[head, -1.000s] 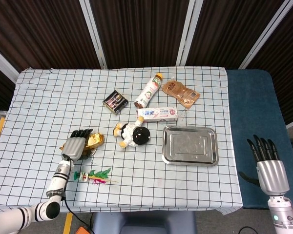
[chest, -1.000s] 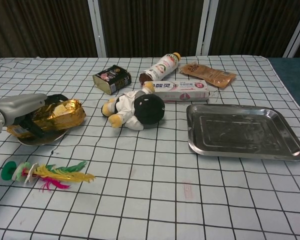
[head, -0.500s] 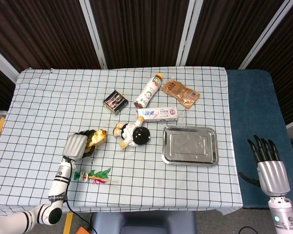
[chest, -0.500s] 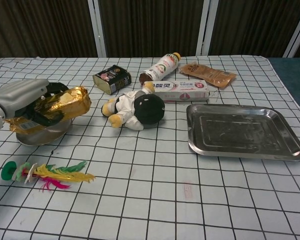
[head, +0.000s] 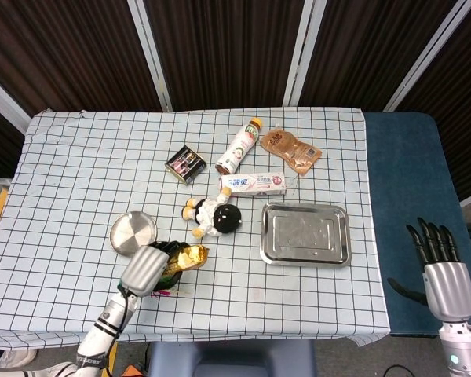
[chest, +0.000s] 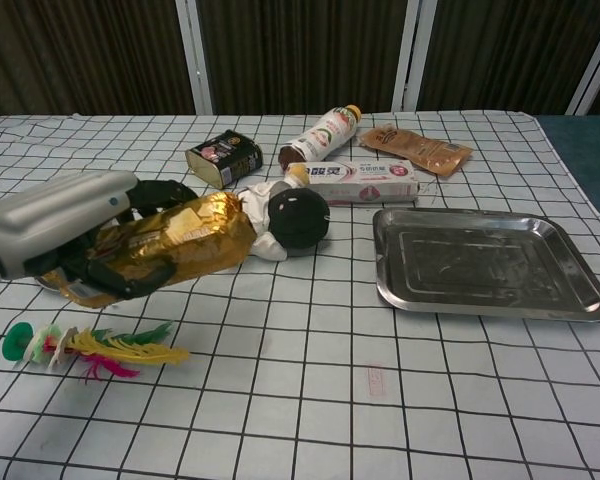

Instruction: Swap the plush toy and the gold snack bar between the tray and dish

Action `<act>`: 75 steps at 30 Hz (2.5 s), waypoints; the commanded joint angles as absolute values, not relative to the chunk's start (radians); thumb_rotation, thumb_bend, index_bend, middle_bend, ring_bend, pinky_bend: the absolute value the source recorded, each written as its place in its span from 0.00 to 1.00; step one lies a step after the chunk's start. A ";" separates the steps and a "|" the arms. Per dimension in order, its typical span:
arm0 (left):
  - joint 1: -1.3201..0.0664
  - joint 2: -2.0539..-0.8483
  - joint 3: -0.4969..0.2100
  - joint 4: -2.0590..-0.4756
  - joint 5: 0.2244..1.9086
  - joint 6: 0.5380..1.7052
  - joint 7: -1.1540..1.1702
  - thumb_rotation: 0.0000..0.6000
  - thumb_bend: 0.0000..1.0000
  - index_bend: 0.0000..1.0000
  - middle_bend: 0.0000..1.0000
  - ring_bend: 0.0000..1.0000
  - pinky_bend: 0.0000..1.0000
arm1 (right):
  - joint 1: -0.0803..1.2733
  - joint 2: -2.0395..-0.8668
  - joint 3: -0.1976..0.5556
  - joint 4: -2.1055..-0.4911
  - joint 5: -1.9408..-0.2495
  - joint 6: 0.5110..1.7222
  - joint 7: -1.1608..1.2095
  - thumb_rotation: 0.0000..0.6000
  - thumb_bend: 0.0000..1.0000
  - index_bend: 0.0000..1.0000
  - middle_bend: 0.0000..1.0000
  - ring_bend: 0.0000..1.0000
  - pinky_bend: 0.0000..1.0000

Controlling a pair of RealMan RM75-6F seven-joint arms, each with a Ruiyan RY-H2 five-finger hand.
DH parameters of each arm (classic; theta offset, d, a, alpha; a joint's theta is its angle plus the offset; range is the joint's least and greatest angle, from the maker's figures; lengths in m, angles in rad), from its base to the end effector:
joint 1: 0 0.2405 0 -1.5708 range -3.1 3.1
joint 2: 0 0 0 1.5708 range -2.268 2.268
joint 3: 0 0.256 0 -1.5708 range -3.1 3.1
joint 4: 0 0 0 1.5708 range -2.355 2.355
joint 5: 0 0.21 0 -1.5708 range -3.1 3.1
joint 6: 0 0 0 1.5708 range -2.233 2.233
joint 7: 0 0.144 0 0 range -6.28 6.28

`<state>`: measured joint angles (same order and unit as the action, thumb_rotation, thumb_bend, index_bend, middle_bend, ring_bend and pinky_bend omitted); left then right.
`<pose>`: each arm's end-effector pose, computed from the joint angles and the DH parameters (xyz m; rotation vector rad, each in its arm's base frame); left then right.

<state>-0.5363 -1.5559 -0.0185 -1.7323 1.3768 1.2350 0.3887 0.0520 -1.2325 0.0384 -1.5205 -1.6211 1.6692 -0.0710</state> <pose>-0.1394 0.2436 -0.0117 -1.8654 -0.9506 -1.1264 -0.2989 -0.1663 0.1468 1.3726 -0.7133 1.0130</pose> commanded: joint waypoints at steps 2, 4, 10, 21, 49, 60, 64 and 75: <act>-0.551 -1.633 -0.027 -1.710 1.343 1.182 0.406 1.00 0.51 0.36 0.52 0.50 0.58 | 0.040 -1.224 0.036 -1.523 -1.641 1.693 -0.047 1.00 0.09 0.00 0.00 0.00 0.00; -0.558 -1.665 -0.031 -1.700 1.337 1.169 0.422 1.00 0.51 0.36 0.52 0.50 0.58 | 0.037 -1.220 0.036 -1.523 -1.649 1.702 -0.033 1.00 0.09 0.00 0.00 0.00 0.00; -0.564 -1.758 -0.055 -1.674 1.307 1.163 0.453 1.00 0.51 0.36 0.52 0.50 0.58 | 0.031 -1.212 0.033 -1.524 -1.664 1.710 -0.003 1.00 0.09 0.00 0.00 0.00 0.00; -0.573 -1.832 -0.077 -1.625 1.297 1.169 0.515 1.00 0.49 0.06 0.19 0.22 0.42 | 0.025 -1.216 0.041 -1.512 -1.678 1.724 0.015 1.00 0.09 0.00 0.00 0.00 0.00; -0.686 -1.688 -0.256 -1.556 1.135 1.067 0.559 1.00 0.41 0.00 0.00 0.00 0.11 | 0.029 -1.219 0.036 -1.514 -1.683 1.683 -0.013 1.00 0.09 0.00 0.00 0.00 0.00; -0.778 -1.748 -0.284 -1.421 1.096 0.984 0.506 1.00 0.42 0.00 0.00 0.00 0.09 | 0.034 -1.214 0.028 -1.517 -1.687 1.660 -0.014 1.00 0.09 0.00 0.00 0.00 0.00; -0.808 -1.778 -0.288 -1.359 1.078 0.947 0.480 1.00 0.42 0.00 0.00 0.00 0.09 | 0.037 -1.211 0.023 -1.519 -1.689 1.649 -0.015 1.00 0.09 0.00 0.00 0.00 0.00; -0.902 -1.872 -0.292 -1.156 1.028 0.855 0.465 1.00 0.42 0.00 0.00 0.00 0.07 | 0.045 -1.202 0.012 -1.526 -1.689 1.618 -0.011 1.00 0.09 0.00 0.00 0.00 0.00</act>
<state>-0.8825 -1.8501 -0.2927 -1.1929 1.0387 0.8730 0.4682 0.0450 -1.2026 0.0121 -1.5256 -1.6893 1.6184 -0.0107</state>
